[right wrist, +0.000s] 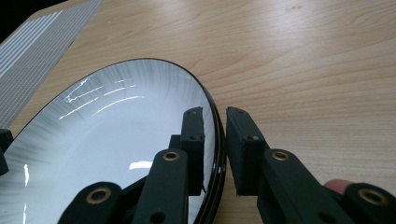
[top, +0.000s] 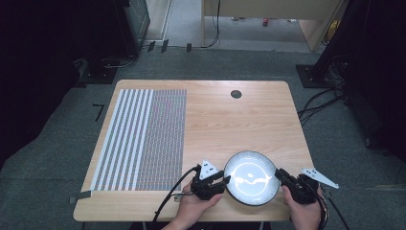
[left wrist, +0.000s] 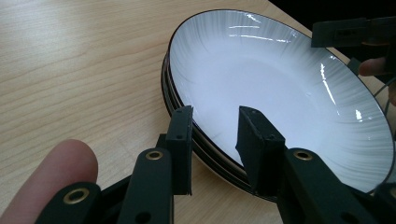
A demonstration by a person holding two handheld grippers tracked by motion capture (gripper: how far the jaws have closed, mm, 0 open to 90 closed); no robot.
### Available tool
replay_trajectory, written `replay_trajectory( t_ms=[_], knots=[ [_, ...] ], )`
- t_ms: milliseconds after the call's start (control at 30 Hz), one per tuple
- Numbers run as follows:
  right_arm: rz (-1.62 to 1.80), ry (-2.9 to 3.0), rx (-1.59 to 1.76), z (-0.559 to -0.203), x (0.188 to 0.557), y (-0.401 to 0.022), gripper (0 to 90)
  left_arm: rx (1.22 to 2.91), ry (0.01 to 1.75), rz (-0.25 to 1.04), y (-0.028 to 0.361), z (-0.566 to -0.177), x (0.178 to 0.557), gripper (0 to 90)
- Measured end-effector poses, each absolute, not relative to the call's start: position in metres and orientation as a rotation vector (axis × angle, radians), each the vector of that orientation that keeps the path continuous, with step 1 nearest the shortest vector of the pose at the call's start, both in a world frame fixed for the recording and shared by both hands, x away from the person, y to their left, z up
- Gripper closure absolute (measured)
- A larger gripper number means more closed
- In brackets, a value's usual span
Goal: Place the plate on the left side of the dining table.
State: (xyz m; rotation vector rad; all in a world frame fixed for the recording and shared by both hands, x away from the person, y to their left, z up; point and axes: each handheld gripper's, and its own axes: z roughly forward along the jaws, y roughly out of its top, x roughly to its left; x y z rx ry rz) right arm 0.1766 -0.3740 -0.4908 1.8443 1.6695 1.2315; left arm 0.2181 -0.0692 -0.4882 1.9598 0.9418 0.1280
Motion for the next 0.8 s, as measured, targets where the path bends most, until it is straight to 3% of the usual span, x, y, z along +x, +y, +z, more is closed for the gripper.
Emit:
replay_trajectory(
  t_ms=[167, 400, 800],
  knots=[
    [1.227, 1.627, 1.87, -0.4913, 0.176, -0.3785, 76.3, 1.974, 0.948, 0.135, -0.0699, -0.4904, 0.2197, 67.3],
    [1.23, 1.662, 1.873, -0.4933, 0.1785, -0.3751, 83.2, 1.973, 0.926, 0.113, -0.0659, -0.4881, 0.221, 72.8],
    [1.277, 1.642, 2.032, -0.4894, 0.1751, -0.3824, 81.0, 1.976, 0.925, 0.103, -0.0652, -0.487, 0.2211, 75.8]
  ],
)
